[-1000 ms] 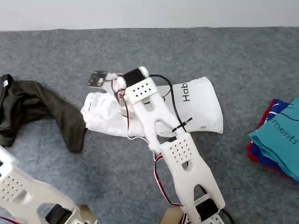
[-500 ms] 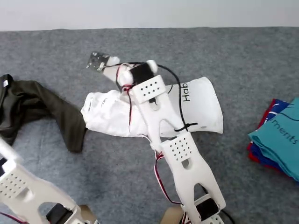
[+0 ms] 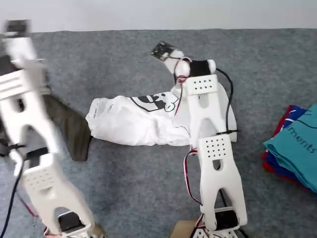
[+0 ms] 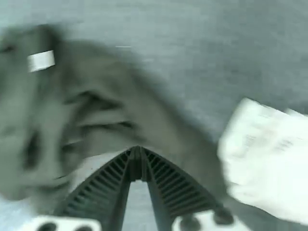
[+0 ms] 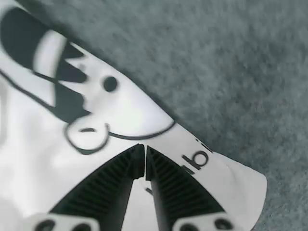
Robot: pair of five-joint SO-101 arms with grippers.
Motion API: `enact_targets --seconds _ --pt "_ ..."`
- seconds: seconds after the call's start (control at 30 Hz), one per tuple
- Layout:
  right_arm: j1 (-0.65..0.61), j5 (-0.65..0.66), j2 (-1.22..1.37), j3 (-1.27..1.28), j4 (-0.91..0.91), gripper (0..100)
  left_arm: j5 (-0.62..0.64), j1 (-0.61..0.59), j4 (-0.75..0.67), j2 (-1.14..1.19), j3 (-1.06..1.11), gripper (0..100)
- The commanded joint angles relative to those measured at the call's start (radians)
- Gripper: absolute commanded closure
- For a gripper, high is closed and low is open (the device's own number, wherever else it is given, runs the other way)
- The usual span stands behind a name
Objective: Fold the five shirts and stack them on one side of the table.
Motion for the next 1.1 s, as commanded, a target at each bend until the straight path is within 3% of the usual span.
enact_targets --seconds 0.0,0.23,0.73,1.07 --pt "0.05 0.005 0.002 -0.034 -0.044 99.0 -0.009 0.186 0.014 -0.011 0.05 100" --pt "0.127 0.008 0.039 -0.034 -0.071 99.0 -0.035 0.361 -0.026 0.11 0.134 100" --pt "0.246 0.068 0.13 -0.034 -0.127 99.0 -0.035 0.361 -0.014 0.282 0.134 100" --pt "0.242 0.066 0.104 -0.107 -0.116 99.0 -0.035 0.356 0.003 0.232 0.134 100"
